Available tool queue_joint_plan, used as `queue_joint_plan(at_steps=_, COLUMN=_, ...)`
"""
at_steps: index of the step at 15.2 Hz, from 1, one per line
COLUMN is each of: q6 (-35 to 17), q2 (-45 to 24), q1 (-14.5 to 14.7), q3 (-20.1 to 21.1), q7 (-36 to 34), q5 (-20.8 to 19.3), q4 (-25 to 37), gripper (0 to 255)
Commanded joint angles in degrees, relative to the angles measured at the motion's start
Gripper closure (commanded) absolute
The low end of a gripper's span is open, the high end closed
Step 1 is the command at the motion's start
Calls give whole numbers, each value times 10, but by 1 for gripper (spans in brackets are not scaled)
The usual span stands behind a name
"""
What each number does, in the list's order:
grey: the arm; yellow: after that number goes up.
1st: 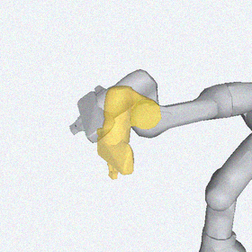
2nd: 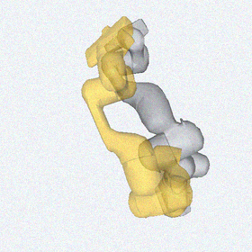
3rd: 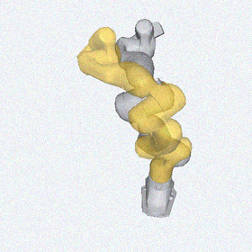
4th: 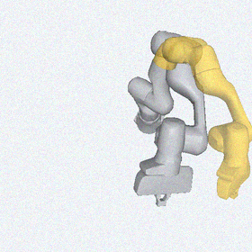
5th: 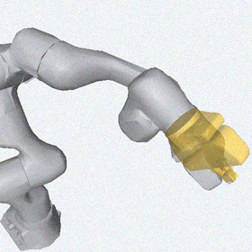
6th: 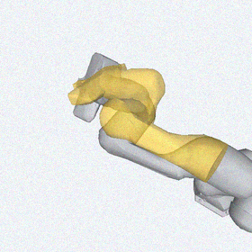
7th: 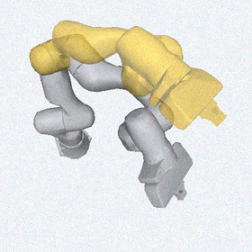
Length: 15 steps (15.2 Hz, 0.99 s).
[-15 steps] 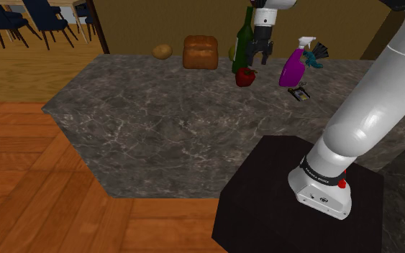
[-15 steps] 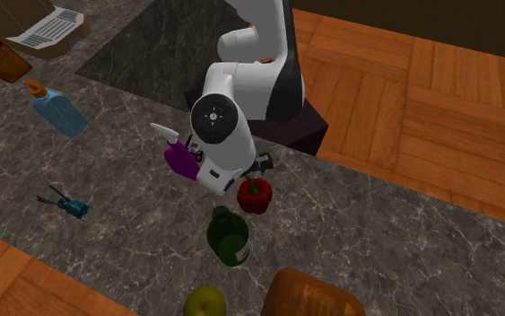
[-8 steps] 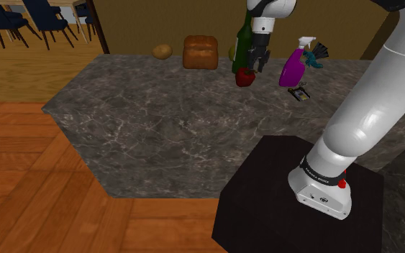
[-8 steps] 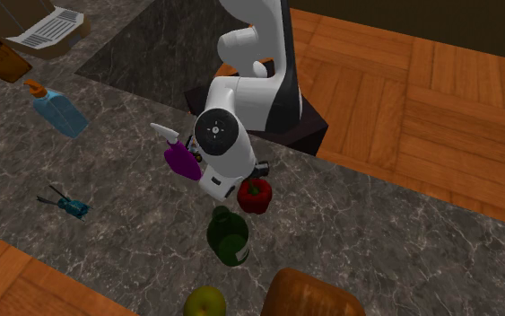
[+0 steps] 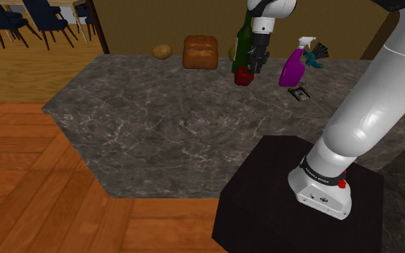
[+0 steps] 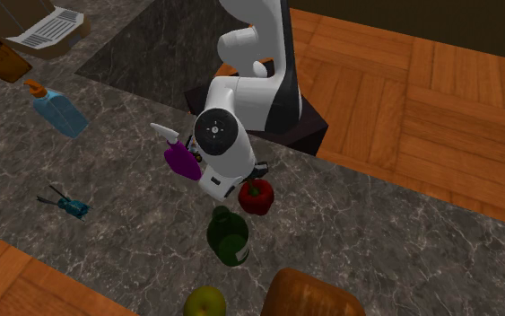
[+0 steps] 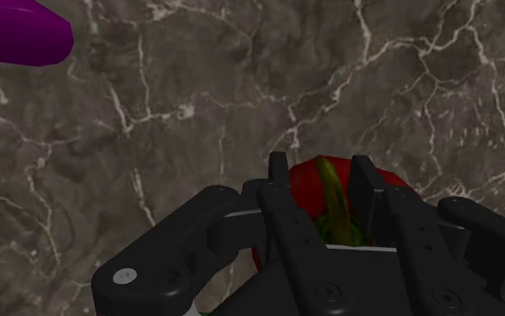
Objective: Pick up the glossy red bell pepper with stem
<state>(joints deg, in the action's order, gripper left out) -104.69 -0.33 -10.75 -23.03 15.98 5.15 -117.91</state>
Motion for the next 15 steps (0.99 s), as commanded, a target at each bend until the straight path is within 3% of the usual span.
queue_joint_plan(at_steps=1, q6=-1, q2=0, q1=0, q3=0, q7=0, q5=0, q4=-1, gripper=255)
queue_joint_plan(at_steps=15, q6=103, q2=27, q1=2, q3=2, q7=-16, q5=-11, q4=79, gripper=255)
